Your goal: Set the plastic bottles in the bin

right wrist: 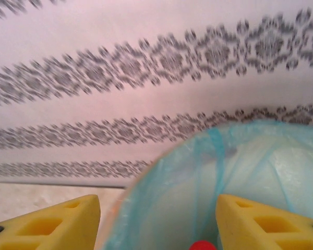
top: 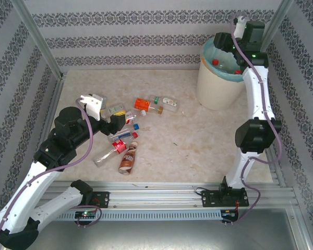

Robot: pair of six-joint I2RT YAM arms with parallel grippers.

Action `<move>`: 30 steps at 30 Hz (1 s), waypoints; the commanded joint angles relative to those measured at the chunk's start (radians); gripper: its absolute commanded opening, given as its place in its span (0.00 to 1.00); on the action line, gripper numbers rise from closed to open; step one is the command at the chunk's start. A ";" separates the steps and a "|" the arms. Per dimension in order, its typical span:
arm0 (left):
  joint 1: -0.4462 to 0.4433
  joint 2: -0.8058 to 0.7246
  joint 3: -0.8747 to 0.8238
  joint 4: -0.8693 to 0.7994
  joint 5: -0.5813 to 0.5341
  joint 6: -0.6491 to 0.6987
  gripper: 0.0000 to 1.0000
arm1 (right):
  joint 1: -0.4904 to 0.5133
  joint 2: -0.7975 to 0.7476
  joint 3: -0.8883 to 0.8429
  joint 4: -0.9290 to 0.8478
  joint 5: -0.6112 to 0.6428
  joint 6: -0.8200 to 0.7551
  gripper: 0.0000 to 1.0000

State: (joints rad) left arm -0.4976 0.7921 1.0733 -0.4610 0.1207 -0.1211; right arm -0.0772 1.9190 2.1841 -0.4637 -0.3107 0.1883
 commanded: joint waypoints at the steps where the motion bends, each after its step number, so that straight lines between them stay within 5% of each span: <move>1: -0.005 0.026 0.051 -0.135 -0.094 -0.011 0.87 | 0.026 -0.093 -0.039 0.032 -0.049 0.072 0.60; 7: -0.005 0.115 0.109 -0.353 -0.149 -0.045 0.86 | 0.117 -0.292 -0.227 0.087 -0.016 0.069 0.59; 13: -0.004 0.195 0.120 -0.517 -0.110 -0.086 0.85 | 0.310 -0.497 -0.479 0.164 0.113 -0.012 0.60; 20: -0.005 0.276 0.055 -0.620 -0.076 -0.051 0.84 | 0.449 -0.592 -0.703 0.224 0.147 -0.010 0.60; 30: 0.017 0.289 -0.048 -0.521 -0.058 0.488 0.82 | 0.490 -0.561 -0.714 0.226 0.142 -0.006 0.60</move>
State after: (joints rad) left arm -0.4896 1.1042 1.0817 -1.0023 0.0559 0.1341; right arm 0.3977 1.3560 1.4532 -0.2779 -0.1806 0.1871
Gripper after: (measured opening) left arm 0.820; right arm 0.603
